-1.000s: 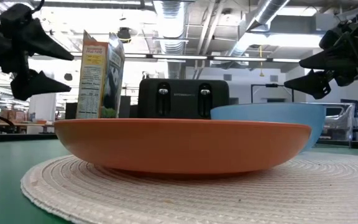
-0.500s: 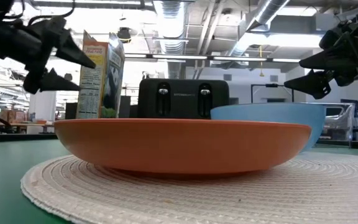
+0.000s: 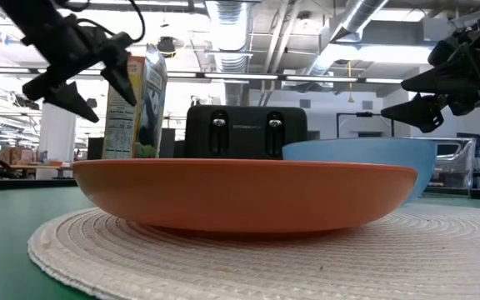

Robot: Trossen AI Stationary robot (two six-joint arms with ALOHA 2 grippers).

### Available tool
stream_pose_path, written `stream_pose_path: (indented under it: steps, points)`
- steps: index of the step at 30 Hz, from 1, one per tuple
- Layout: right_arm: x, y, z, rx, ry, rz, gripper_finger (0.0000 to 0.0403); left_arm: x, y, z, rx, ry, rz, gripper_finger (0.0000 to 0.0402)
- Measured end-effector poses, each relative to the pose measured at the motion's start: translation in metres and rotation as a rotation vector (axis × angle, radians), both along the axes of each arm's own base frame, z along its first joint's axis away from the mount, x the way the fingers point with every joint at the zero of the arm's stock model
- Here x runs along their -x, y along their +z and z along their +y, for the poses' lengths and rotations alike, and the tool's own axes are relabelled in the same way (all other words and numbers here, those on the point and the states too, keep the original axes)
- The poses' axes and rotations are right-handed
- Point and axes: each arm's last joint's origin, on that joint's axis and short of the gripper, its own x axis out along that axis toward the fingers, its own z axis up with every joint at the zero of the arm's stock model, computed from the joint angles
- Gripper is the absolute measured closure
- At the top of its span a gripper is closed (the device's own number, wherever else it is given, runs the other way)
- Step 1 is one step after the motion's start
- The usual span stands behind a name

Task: Arrange a breakfast setting
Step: Pour the cereal into the blue bowl

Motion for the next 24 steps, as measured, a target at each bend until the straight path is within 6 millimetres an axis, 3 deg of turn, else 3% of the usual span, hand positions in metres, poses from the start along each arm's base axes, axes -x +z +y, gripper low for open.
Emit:
stream_pose_path:
  steps: [7,24]
  points:
    - [0.000,0.000,0.000,0.000,0.000,0.000,0.0007,-0.021,0.000,0.010,0.018,0.081,0.142,0.0002]
    - [0.000,0.000,0.000,0.000,0.000,0.001,0.0007,-0.035,-0.027,0.029,-0.085,0.199,0.275,0.0002]
